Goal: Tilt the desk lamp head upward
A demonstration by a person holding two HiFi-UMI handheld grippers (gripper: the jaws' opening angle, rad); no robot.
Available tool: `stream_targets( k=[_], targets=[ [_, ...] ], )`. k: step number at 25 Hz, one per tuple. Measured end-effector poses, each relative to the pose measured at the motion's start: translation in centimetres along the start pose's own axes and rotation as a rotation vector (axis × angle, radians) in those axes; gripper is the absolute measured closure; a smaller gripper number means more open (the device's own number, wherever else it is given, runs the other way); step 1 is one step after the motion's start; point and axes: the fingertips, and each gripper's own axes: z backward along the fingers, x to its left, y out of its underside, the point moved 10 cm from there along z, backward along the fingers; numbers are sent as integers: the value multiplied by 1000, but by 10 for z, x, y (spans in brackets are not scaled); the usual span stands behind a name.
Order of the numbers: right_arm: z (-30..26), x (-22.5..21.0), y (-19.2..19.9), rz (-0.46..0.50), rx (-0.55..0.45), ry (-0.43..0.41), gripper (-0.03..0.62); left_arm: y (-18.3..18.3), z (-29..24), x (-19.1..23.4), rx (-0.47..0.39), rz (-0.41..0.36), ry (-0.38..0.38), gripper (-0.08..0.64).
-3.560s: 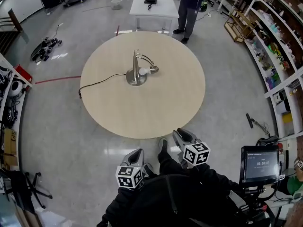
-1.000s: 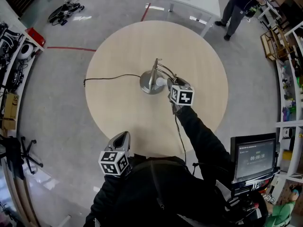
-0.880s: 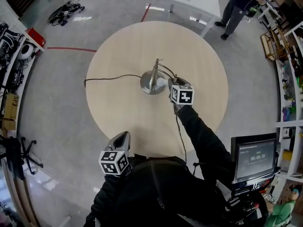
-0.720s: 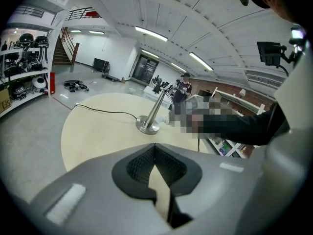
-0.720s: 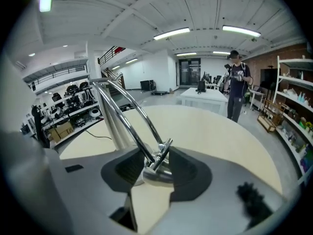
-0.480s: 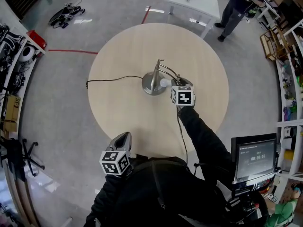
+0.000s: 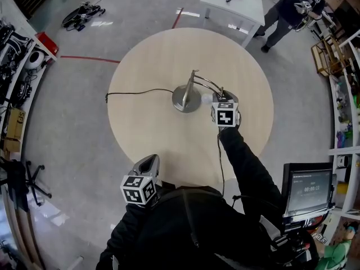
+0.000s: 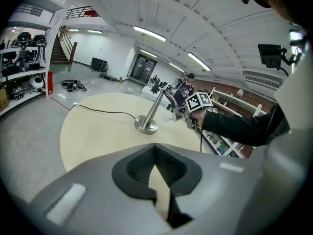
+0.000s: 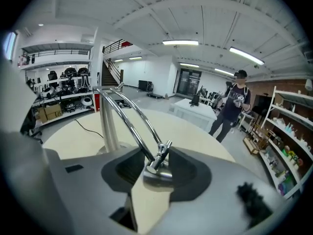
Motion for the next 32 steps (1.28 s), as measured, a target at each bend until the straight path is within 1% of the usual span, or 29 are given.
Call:
stream_targets(
  k=[8, 12, 20, 29, 32],
  targets=[
    [11, -9, -15, 119, -18, 41, 437, -4, -7, 0, -3, -2, 21, 554],
    [15, -15, -23, 173, -33, 44, 437, -6, -7, -1, -4, 0, 28, 554],
    [20, -23, -47, 354, -67, 73, 437, -3, -10, 7, -8, 24, 27, 554],
    [37, -23, -66, 483, -71, 97, 437, -1, -4, 1, -9, 25, 27, 554],
    [41, -24, -72, 543, -75, 109, 438, -1, -2, -2, -6, 25, 28, 554]
  ],
)
